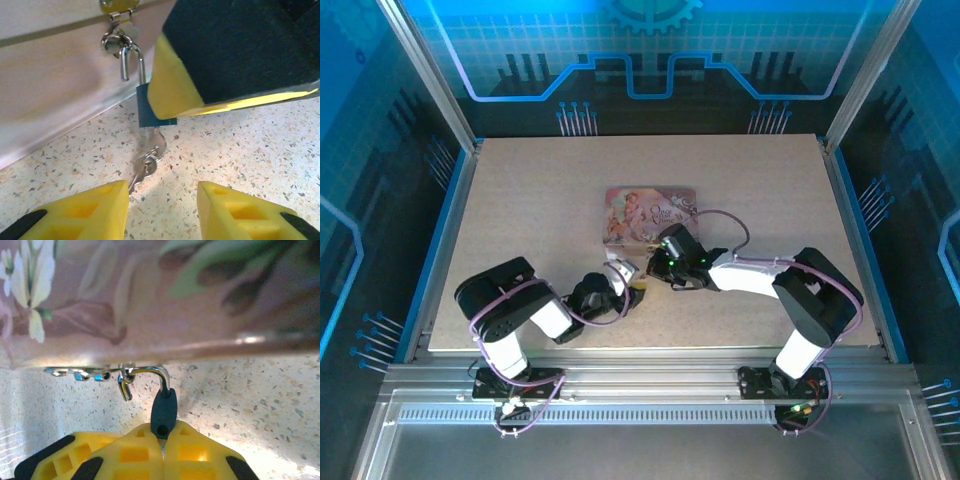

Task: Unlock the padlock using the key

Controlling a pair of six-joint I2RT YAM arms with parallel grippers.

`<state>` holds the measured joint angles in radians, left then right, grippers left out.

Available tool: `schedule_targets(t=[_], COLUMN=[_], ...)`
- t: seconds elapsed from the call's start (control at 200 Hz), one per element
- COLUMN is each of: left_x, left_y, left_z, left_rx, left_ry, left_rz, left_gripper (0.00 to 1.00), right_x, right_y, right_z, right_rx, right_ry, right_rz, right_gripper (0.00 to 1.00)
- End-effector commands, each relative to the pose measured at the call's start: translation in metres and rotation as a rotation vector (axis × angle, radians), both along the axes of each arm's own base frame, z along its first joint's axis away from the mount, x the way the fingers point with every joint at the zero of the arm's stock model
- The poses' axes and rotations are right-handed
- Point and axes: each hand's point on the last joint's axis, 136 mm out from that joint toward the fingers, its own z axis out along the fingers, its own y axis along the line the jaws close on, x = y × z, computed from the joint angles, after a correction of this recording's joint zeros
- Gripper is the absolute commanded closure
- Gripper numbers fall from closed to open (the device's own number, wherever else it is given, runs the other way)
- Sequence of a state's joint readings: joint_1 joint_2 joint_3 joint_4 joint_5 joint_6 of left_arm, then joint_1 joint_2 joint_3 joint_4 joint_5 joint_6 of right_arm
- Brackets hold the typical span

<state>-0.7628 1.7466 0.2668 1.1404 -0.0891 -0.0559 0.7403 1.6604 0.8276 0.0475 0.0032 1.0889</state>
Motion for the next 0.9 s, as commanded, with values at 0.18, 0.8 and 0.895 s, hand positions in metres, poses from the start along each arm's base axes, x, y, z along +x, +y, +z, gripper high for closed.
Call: schedule_targets(t=[0.18,0.8,0.895], left_x=[0.003,0.014,0.016], left_y=[0.002,0.002,0.0], left_z=[0.021,0.031,0.035], left_rx=[-0.101,-0.151,-0.17], left_ry=[-0.014,0.047,0.052], left_rz=[0.02,0.062,0.064], left_gripper=[0.58,0.59,0.59], right_x=[-0.005,0.001,0.002], right_y=[-0.023,-0.034,-0.029], right_z=[-0.004,0.009,0.012], right_rx=[0.025,0.185,0.243], right_ry=[0.005,0.018,0.039], right_rz=[0.018,-0.014,-0.038], right_gripper=[1.0,1.0,1.0])
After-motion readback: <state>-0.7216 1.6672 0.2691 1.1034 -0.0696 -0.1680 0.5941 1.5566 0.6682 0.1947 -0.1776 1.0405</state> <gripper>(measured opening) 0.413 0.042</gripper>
